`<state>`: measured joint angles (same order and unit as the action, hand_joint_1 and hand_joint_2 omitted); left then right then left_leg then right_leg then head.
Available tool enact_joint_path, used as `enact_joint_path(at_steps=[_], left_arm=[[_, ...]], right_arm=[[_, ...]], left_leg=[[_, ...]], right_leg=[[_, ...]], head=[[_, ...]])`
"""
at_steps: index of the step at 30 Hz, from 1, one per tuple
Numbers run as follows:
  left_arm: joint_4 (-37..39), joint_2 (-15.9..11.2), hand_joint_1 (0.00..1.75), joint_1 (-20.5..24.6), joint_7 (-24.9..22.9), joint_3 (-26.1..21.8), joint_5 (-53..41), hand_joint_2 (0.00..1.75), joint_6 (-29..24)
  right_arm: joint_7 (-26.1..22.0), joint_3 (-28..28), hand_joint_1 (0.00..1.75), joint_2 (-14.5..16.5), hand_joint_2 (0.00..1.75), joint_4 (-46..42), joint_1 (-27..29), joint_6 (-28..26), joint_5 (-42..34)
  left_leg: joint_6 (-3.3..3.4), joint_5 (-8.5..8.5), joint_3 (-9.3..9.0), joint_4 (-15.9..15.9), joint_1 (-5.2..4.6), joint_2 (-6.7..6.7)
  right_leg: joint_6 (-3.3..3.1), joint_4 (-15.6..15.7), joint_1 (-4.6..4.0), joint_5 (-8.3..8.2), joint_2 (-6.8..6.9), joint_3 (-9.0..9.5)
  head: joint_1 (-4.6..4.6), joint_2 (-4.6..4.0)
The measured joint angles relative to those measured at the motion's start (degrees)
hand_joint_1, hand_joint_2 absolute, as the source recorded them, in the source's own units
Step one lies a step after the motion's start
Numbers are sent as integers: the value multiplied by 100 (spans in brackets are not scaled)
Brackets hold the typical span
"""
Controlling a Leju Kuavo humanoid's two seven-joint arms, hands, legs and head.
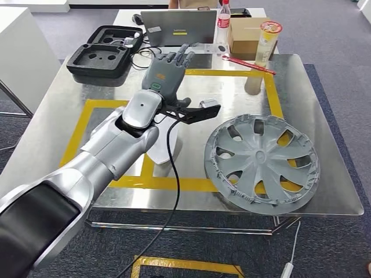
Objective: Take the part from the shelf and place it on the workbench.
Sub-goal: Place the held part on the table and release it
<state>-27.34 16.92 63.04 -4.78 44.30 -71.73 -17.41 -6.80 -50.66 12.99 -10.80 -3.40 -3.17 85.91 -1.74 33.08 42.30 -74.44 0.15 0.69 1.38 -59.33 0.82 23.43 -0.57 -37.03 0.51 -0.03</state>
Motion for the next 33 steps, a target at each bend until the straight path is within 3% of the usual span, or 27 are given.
enact_joint_path(at_steps=[1, 2, 4, 5, 6, 9, 11, 14, 15, 16, 17, 20, 22, 24, 25, 27, 29, 30, 31, 32, 33], left_arm=[[0, 10, 0, -58, 125, -178, 215, 0, 156], [-1, 32, 0, -100, 219, -366, 411, 0, 329], [-5, 93, 0, -143, 331, -711, 691, 0, 588], [-9, 132, 0, -162, 371, -862, 789, 0, 660], [-16, 159, 0, -193, 405, -989, 865, 0, 694], [-75, 198, 0, -359, 592, -1317, 1140, 0, 718], [-195, 203, 0, -493, 798, -1510, 1372, 0, 733], [-375, 184, 0, -687, 954, -1699, 1544, 0, 781], [-408, 175, 0, -741, 964, -1736, 1561, 0, 792], [-439, 169, 0, -787, 972, -1768, 1573, 0, 798], [-476, 163, 0, -824, 985, -1800, 1587, 0, 802], [-695, 129, 0, -961, 1160, -1884, 1759, 0, 821], [-1018, 48, 0, -1251, 1403, -1919, 2046, 0, 899], [-1434, -80, 0, -1723, 1633, -1922, 2436, 0, 995], [-1664, -151, 0, -1985, 1742, -1921, 2679, 0, 1034], [-2089, -297, 0, -2466, 1934, -1921, 3191, 0, 1096], [-2551, -442, 0, -2952, 2111, -1921, 3781, 0, 1241], [-2804, -520, 0, -3253, 2204, -1925, 4142, 0, 1385], [-3071, -597, 0, -3615, 2304, -1935, 4534, 0, 1569], [-3331, -663, 0, -4000, 2413, -1949, 4917, 0, 1769], [-3580, -722, 0, -4388, 2530, -1963, 5252, 0, 1943]], right_arm=[[9, 2, 0, -4, 0, 0, 5, -2, 1], [24, 5, 0, -7, 0, 0, 9, -2, 1], [61, 15, 0, -8, 0, 0, 11, -1, -1], [75, 24, 0, -8, 0, 0, 8, 2, -2], [86, 33, 0, -9, 0, 0, 7, 5, -3], [97, 46, 0, -13, 0, 0, 17, 10, -30], [86, 46, 0, -14, 0, 0, 29, 4, -75], [76, 46, 0, -14, 0, 0, 34, 0, -105], [76, 46, 0, -15, 0, 0, 36, -1, -107], [76, 46, 0, -18, 0, 0, 39, -1, -109], [76, 46, 0, -21, 0, 0, 39, -2, -116], [68, 45, 0, -30, 0, 0, 11, -1, -205], [57, 38, 0, -30, 0, 0, -1, 4, -310], [57, 11, 0, -30, 0, 0, 15, 4, -403], [68, -11, 0, -30, 0, 0, 24, -2, -446], [98, -53, 0, -30, 0, 0, 35, -21, -504], [127, -88, 0, -30, 0, 0, 47, -43, -535], [134, -109, 0, -30, 0, 0, 56, -58, -547], [138, -134, 0, -30, 0, 0, 68, -77, -556], [136, -155, 0, -30, 0, 0, 81, -98, -556], [138, -170, 0, -30, 0, 0, 94, -120, -545]], left_leg=[[9, -122, 17, 42, 0, 0], [26, -343, -79, 312, -1, -1], [58, -772, -402, 1080, -4, -7], [71, -890, -527, 1376, -6, -7], [82, -930, -590, 1532, -11, -4], [152, -952, -598, 1610, -8, 7], [222, -990, -587, 1630, 16, 1], [275, -1045, -529, 1632, 21, -9], [278, -1070, -498, 1632, 20, -10], [274, -1099, -462, 1631, 21, -10], [264, -1130, -427, 1631, 24, -7], [187, -1225, -352, 1628, 20, 10], [119, -1296, -345, 1640, 3, 8], [51, -1351, -340, 1673, 3, 2], [18, -1294, -315, 1650, 3, 0], [-38, -919, -178, 1319, 6, -1], [-66, -388, 35, 576, 3, -3], [-68, -234, 95, 258, 1, -3], [-63, -186, 78, 78, -2, -3], [-50, -258, -51, 134, -4, -3], [-31, -382, -282, 395, -8, -4]], right_leg=[[-3, -1, -1, 4, -5, 11], [1, -4, -1, 5, -9, 25], [33, -20, -17, 9, -14, 32], [59, -28, -29, 6, -14, 24], [89, -27, -39, 0, -14, 14], [177, -3, -34, -10, -7, -2], [232, -263, -28, 229, 6, -106], [283, -1345, -23, 864, 17, -471], [290, -1581, -23, 958, 17, -525], [292, -1607, -23, 948, 17, -476], [289, -1392, -22, 845, 18, -306], [261, -248, -26, 524, -2, 467], [210, -1, -42, 492, -43, 618], [125, 9, -36, 421, -65, 556], [74, 18, -28, 370, -64, 514], [-14, 41, -11, 257, -49, 402], [-55, 43, -23, 158, -35, 263], [-61, 42, -28, 114, -30, 198], [-63, 42, -32, 72, -28, 135], [-59, 42, -34, 34, -32, 81], [-49, 41, -34, -4, -38, 33]], head=[[-4, 0], [-5, 0], [-9, 0], [-4, 0], [-2, 0], [2, 0], [22, 0], [48, 1], [47, 1], [48, 1], [47, 1], [46, 1], [45, 0], [46, 0], [37, 1], [13, -1], [-9, -1], [-8, 0], [-11, 0], [-13, -1], [-16, -1]])
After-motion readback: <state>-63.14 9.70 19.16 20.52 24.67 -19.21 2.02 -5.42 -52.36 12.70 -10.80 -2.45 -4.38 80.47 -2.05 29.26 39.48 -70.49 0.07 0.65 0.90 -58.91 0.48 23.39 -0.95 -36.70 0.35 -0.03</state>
